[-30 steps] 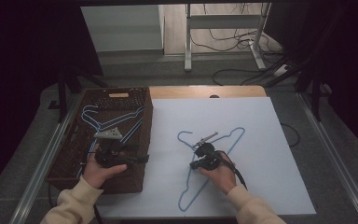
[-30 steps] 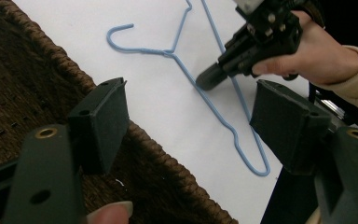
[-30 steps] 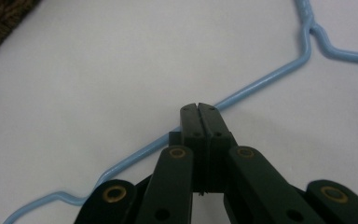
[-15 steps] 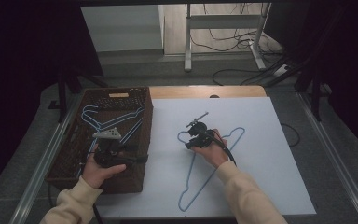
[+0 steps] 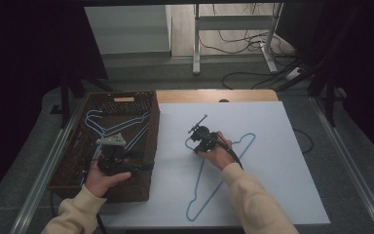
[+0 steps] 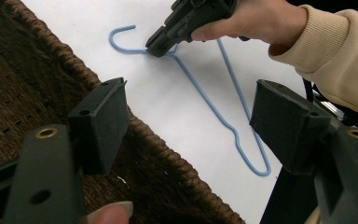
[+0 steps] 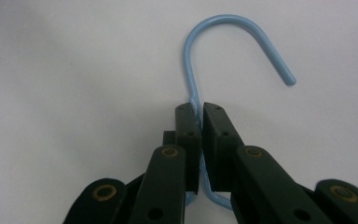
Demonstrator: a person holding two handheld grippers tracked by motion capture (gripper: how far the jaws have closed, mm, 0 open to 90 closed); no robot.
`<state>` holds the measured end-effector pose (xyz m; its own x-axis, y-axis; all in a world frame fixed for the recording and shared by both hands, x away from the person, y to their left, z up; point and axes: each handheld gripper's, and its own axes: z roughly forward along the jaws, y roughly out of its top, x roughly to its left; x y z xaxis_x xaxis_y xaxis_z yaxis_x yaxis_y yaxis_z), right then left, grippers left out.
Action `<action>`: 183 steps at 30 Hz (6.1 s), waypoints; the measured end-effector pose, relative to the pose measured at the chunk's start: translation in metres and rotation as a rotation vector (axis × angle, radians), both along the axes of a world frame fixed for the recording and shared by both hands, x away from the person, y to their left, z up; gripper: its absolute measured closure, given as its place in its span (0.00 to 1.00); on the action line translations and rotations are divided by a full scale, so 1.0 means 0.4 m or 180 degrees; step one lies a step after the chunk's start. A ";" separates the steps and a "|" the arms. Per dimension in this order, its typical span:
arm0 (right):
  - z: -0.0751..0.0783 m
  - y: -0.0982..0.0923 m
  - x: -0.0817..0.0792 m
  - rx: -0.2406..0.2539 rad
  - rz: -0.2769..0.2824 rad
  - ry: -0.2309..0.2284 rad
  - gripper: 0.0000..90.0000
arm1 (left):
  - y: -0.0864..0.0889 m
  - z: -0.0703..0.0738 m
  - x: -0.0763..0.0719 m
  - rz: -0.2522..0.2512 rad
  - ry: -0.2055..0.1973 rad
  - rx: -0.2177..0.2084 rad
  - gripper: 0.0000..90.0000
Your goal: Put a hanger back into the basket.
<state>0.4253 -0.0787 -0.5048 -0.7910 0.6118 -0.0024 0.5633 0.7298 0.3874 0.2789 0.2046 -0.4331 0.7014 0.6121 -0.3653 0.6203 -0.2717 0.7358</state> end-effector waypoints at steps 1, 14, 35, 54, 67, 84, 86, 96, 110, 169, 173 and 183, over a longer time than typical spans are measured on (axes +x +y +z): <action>0.000 0.000 0.000 0.0000 0.0007 -0.0006 0.95 | 0.000 0.000 0.000 0.0000 0.0000 0.0002 0.31; 0.045 -0.039 -0.019 0.0239 -0.0011 -0.0238 0.95 | -0.050 0.009 -0.005 -0.0102 -0.0021 0.0030 0.31; 0.089 -0.107 -0.062 0.0566 -0.0087 -0.0489 0.95 | -0.391 -0.061 0.049 -0.0282 0.0557 0.0567 0.30; 0.095 -0.115 -0.075 0.0682 -0.0079 -0.0527 0.95 | -0.458 -0.210 0.108 -0.0128 0.0864 0.0616 0.84; 0.158 -0.200 -0.107 0.1215 -0.0217 -0.0621 0.76 | -0.409 -0.148 0.099 -0.0039 0.0913 0.0126 0.96; 0.277 -0.468 -0.272 0.1873 -0.0592 -0.1118 0.52 | -0.293 0.067 0.045 -0.0152 0.0620 -0.0663 0.96; 0.268 -0.485 -0.280 0.1870 -0.0625 -0.1110 0.51 | -0.271 0.090 0.042 -0.0162 0.0585 -0.0706 0.96; 0.233 -0.507 -0.271 0.1805 -0.0671 -0.1015 0.51 | -0.134 0.159 0.038 -0.0105 0.0340 -0.0779 0.96; 0.199 -0.507 -0.260 0.1690 -0.0683 -0.0908 0.49 | 0.136 0.195 0.035 0.0327 0.0036 -0.0963 0.97; 0.167 -0.500 -0.253 0.1554 -0.0675 -0.0815 0.44 | 0.364 -0.056 0.119 0.1103 0.0513 0.0101 0.26; 0.167 -0.500 -0.253 0.1555 -0.0675 -0.0815 0.44 | 0.348 -0.025 0.099 0.1026 0.0324 0.0182 0.25; 0.164 -0.498 -0.256 0.1532 -0.0636 -0.0810 0.39 | 0.240 0.020 0.017 0.0701 -0.0138 0.0231 0.23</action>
